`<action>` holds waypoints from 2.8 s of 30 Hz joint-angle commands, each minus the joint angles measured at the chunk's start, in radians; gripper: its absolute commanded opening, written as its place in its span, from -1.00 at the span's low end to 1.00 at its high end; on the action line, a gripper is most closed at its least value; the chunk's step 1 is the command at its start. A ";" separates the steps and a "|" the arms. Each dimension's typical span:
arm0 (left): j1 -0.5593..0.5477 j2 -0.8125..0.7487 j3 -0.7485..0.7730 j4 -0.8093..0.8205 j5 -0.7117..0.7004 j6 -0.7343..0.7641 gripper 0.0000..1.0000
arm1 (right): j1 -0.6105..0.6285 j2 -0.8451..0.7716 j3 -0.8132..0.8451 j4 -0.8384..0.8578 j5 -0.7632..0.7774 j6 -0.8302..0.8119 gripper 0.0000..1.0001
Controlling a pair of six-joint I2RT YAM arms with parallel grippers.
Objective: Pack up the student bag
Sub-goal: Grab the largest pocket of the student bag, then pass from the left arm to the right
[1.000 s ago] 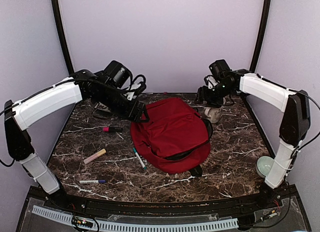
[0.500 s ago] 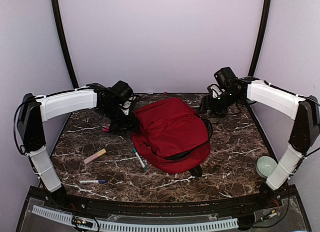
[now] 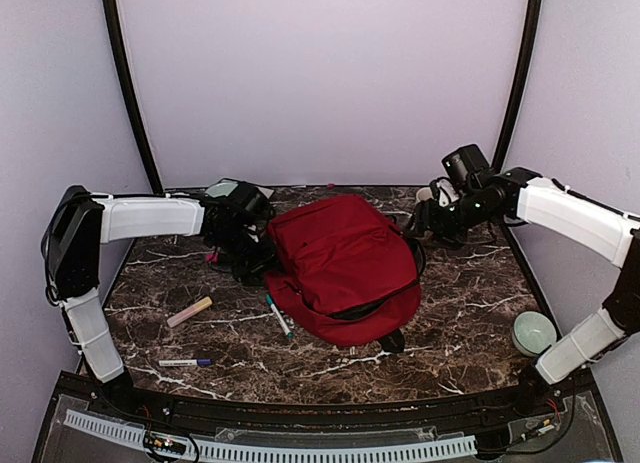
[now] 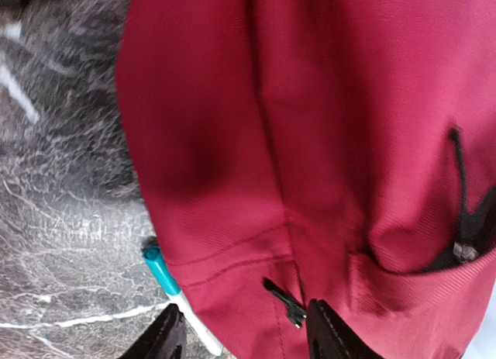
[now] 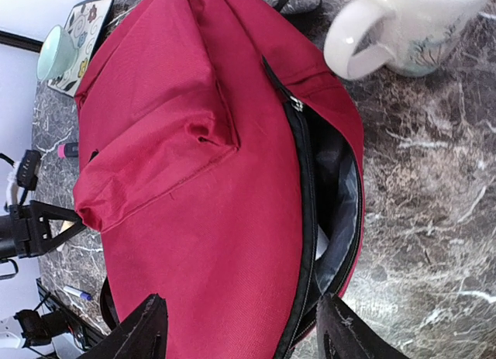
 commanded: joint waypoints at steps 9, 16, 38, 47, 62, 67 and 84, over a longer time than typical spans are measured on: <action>0.010 0.005 -0.094 0.258 0.068 -0.138 0.03 | 0.049 -0.149 -0.153 0.041 0.070 0.125 0.31; 0.010 0.006 -0.124 0.249 0.071 -0.171 0.02 | 0.050 -0.171 -0.121 -0.017 0.123 0.100 0.31; 0.010 -0.006 -0.252 0.445 0.119 -0.269 -0.43 | 0.053 -0.208 -0.151 -0.031 0.120 0.129 0.31; 0.003 -0.007 -0.237 0.452 0.095 -0.241 -0.75 | 0.054 -0.216 -0.182 -0.031 0.104 0.136 0.31; 0.060 -0.249 -0.338 0.357 -0.033 -0.123 -1.00 | 0.102 -0.211 -0.201 -0.059 0.121 0.111 0.25; 0.121 -0.406 -0.425 0.299 -0.066 -0.020 -1.00 | 0.148 -0.191 -0.171 -0.022 0.103 0.100 0.24; 0.138 -0.605 -0.620 0.356 0.092 0.122 -1.00 | 0.476 0.442 0.605 -0.136 0.162 -0.079 0.34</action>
